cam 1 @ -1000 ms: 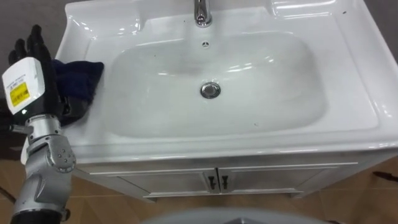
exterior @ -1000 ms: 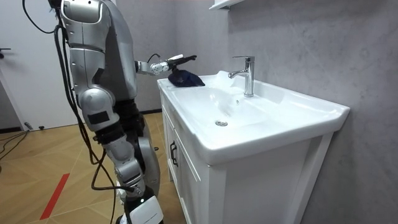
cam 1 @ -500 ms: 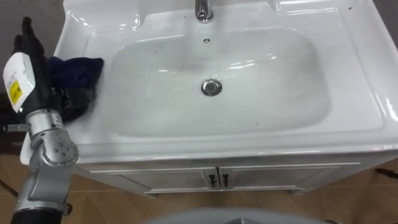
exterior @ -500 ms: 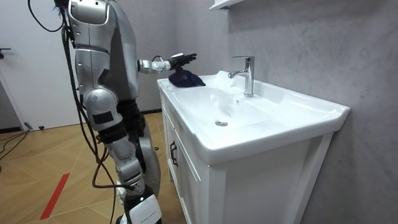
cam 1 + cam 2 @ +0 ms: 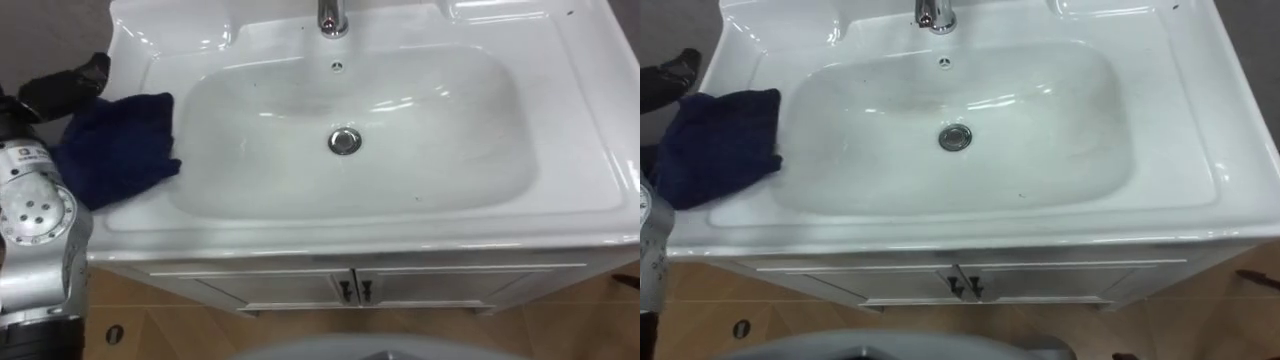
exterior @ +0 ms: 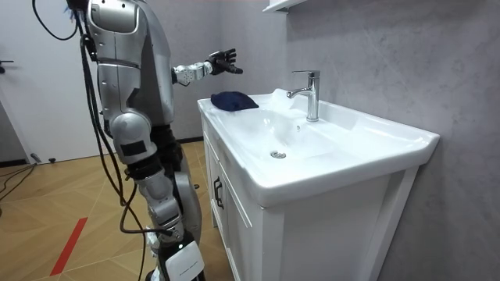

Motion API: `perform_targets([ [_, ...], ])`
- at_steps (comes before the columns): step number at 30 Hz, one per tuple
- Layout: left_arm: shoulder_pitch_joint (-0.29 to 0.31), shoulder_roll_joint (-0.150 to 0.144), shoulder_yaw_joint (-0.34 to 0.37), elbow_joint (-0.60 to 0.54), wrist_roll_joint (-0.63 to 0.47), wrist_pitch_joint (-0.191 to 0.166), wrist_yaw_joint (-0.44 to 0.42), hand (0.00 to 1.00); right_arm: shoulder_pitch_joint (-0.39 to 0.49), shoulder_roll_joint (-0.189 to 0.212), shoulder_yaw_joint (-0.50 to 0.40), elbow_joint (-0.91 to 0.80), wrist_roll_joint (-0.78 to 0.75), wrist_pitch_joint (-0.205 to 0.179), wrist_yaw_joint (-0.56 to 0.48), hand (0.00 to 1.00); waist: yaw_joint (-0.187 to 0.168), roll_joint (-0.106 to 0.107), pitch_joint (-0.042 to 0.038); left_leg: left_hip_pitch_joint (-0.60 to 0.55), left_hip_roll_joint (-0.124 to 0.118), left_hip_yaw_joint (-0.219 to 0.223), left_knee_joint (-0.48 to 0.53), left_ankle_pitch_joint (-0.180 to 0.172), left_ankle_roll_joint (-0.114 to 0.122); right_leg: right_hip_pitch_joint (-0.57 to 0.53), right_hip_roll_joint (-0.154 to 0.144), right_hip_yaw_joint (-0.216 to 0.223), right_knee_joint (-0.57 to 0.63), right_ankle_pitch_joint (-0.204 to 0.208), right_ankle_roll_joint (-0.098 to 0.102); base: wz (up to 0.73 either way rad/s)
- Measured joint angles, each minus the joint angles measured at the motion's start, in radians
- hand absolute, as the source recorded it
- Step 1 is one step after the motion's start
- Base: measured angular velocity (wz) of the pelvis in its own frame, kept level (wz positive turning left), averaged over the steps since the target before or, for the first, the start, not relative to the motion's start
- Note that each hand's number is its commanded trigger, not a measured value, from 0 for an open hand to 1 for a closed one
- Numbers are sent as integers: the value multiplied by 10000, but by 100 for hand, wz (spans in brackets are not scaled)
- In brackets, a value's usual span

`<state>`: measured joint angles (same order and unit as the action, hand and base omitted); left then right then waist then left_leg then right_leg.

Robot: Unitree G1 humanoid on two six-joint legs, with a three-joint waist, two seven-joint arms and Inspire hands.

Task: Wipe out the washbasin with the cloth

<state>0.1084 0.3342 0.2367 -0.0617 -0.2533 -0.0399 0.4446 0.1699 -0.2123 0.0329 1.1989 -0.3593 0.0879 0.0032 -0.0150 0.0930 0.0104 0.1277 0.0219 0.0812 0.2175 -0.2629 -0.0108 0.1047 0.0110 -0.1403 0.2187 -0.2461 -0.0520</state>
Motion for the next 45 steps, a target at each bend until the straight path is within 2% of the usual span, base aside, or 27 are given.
perform_targets([
  [3, -31, -46, 267, -88, 50, 0, -23, 0, -131, 112, -119, 44, -45, -6, -2, 0, 31, -44, -61, 7, 0, -25, 14, 0, 0, 28, -1, -24, 7, 0, 0, 1],
  [6, -36, -43, 493, -495, 111, 0, 200, 0, -142, 137, -172, 154, 102, -24, -55, 0, 44, -95, -41, 25, -11, -45, 31, 0, 0, 150, -15, -90, -7, 1, 1, 5],
  [9, -34, -24, 673, -991, 151, 0, 669, 0, -129, 123, -180, 234, 408, -11, -199, 0, 177, 4, -48, 32, -22, -47, 42, 0, 0, 170, -15, -100, -147, 36, 37, 0],
  [12, -34, -11, 1248, -1213, 320, -13, 1145, 0, -94, 124, -177, 413, 398, 17, -218, 0, 337, 162, -67, 38, -40, -106, 45, 0, 0, 168, -39, -169, -135, 35, 41, 1],
  [15, -25, -12, 1958, -1139, 317, -15, 1568, 0, -62, 110, -180, 536, 401, 28, -128, 0, 504, 305, -14, 30, -57, -111, 35, 1, 1, 163, -66, -222, -128, 26, 52, 1],
  [17, 65, -9, 2383, -916, 320, -28, 1759, 0, -3, 87, -185, 534, 421, 36, -103, 0, 578, 408, -71, 50, -68, -115, -21, 4, 6, 160, -75, -247, -129, 4, 60, 5],
  [20, 342, -13, 2734, -414, 321, -31, 1903, 0, 57, 95, -181, 436, 448, 138, -96, 0, 907, 354, -85, 67, -158, -357, -112, 82, 42, 128, -95, -290, 39, -111, 77, 7],
  [23, 1244, -73, 2711, 614, 305, -43, 1959, 0, 2, 52, -181, 442, 504, 195, -131, 0, 1061, 224, -133, 83, -208, -467, -126, 88, 46, 166, -191, -498, 78, -175, 99, 18],
  [25, 1793, -143, 2709, 1666, 310, 81, 1965, 0, -127, 80, -175, 439, 494, 226, -134, 0, 1110, 26, -154, 9, -227, -615, -117, 88, 46, 176, -228, -636, 33, -193, 105, 24],
  [26, 1827, -148, 2707, 1969, 312, 96, 1965, 0, -136, 85, -175, 439, 490, 230, -133, 0, 1160, -15, -171, 6, -233, -668, -113, 88, 46, 182, -231, -644, 32, -195, 104, 21],
  [28, 1966, -179, 2703, 2852, 365, 97, 1949, 0, -140, 66, -180, 412, 499, 234, -81, 0, 1333, -178, -155, -34, -257, -839, -104, 88, 46, 229, -255, -832, 10, -206, 115, 21],
  [29, 2056, -270, 2701, 3520, 420, 109, 1896, 0, -150, 10, -181, 399, 512, 232, -15, 0, 1376, -275, -154, -79, -279, -885, -97, 88, 47, 228, -273, -862, 8, -214, 128, 23],
  [31, 2505, -750, 2418, 4238, 403, 179, 1721, 0, -249, -107, -177, 321, 530, 236, 30, 0, 1483, -378, -146, -186, -359, -1004, 80, 88, 52, 255, -301, -1024, 1, -209, 176, 19],
  [32, 2604, -821, 2209, 4485, 389, 176, 1688, 0, -264, -141, -171, 325, 568, 235, 58, 0, 1498, -384, -143, -190, -385, -1027, 102, 86, 55, 284, -336, -1084, -1, -218, 200, 25],
  [33, 2665, -878, 1781, 5162, 350, 182, 1503, 0, -286, -183, -162, 330, 667, 229, 139, 0, 1513, -380, -141, -217, -437, -1137, 156, 90, 62, 327, -435, -1130, -17, -234, 237, 28],
  [36, 2772, -927, 696, 7353, -113, 218, 931, 0, -536, -189, -120, 417, 1016, 229, 240, 0, 1543, -394, -104, -297, -483, -1172, 195, 101, 81, 329, -481, -1170, -17, -271, 288, 10],
  [37, 2804, -968, 505, 7661, -217, 285, 776, 0, -536, -189, -103, 414, 1173, 223, 244, 0, 1532, -366, -121, -298, -492, -1189, 193, 105, 88, 335, -493, -1208, -16, -276, 296, 9],
  [38, 2902, -1127, 344, 8205, -270, 367, 452, 0, -509, -189, -113, 427, 1379, 210, 276, 0, 1528, -390, -111, -295, -507, -1201, 186, 112, 101, 353, -510, -1250, -11, -289, 318, 12],
  [39, 2932, -1261, 345, 8774, -267, 442, 100, 0, -509, -187, -113, 444, 1386, 223, 365, 0, 1512, -375, -121, -292, -517, -1242, 193, 112, 103, 374, -512, -1270, -17, -291, 322, 15],
  [42, 3062, -1314, 329, 10057, -63, 723, -700, 0, -495, -207, -168, 453, 1426, 240, 447, 0, 1485, -408, -108, -329, -521, -1247, 257, 115, 108, 402, -536, -1384, -1, -291, 321, 8],
  [45, 3220, -1385, 197, 10517, 332, 1028, -1496, 0, -490, -225, -167, 457, 1781, 233, 651, 0, 1409, -393, -102, -286, -514, -1141, 279, 120, 115, 506, -545, -1451, -37, -293, 318, 7],
])
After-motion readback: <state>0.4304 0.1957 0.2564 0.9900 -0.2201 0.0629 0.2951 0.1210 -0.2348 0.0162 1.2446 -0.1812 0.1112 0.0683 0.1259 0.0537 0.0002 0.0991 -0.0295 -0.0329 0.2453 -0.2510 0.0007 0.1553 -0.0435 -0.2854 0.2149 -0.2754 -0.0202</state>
